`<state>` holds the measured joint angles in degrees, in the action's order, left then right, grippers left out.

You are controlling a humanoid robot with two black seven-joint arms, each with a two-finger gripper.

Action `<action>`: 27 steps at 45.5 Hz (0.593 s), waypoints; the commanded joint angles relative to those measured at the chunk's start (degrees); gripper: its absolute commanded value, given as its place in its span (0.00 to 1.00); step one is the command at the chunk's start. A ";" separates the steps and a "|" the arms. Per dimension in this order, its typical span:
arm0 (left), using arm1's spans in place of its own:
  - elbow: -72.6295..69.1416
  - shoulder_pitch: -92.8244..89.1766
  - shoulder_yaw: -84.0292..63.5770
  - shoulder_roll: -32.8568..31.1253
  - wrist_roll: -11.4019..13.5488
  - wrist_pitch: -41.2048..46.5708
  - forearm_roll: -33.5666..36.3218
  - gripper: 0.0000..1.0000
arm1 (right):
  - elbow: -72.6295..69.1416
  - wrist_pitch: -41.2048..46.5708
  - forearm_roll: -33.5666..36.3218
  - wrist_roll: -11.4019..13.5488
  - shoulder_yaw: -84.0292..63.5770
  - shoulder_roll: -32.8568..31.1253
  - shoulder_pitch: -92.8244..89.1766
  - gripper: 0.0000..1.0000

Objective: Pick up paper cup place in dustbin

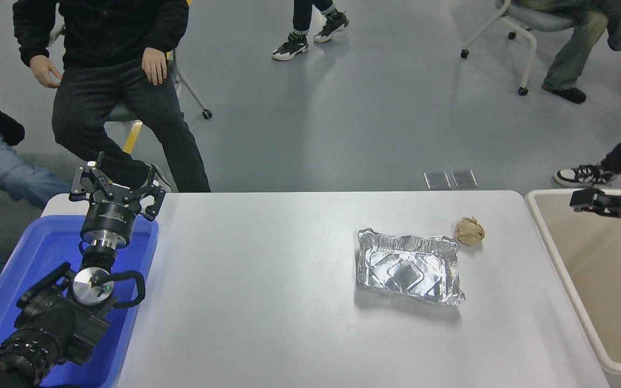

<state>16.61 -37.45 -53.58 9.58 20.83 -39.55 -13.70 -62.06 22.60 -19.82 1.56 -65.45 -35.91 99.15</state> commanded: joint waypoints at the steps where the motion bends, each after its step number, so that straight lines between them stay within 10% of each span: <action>1: 0.00 0.01 -0.04 0.00 0.00 0.00 -0.01 0.99 | -1.84 22.40 -0.30 -0.07 1.63 4.27 9.30 1.00; 27: 0.00 0.01 0.05 0.00 0.00 0.09 -0.01 0.99 | -1.40 22.40 -5.67 0.02 3.48 15.26 17.22 1.00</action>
<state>16.61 -37.45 -53.53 9.58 20.83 -39.46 -13.71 -63.41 43.71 -23.44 1.57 -62.37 -24.81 112.83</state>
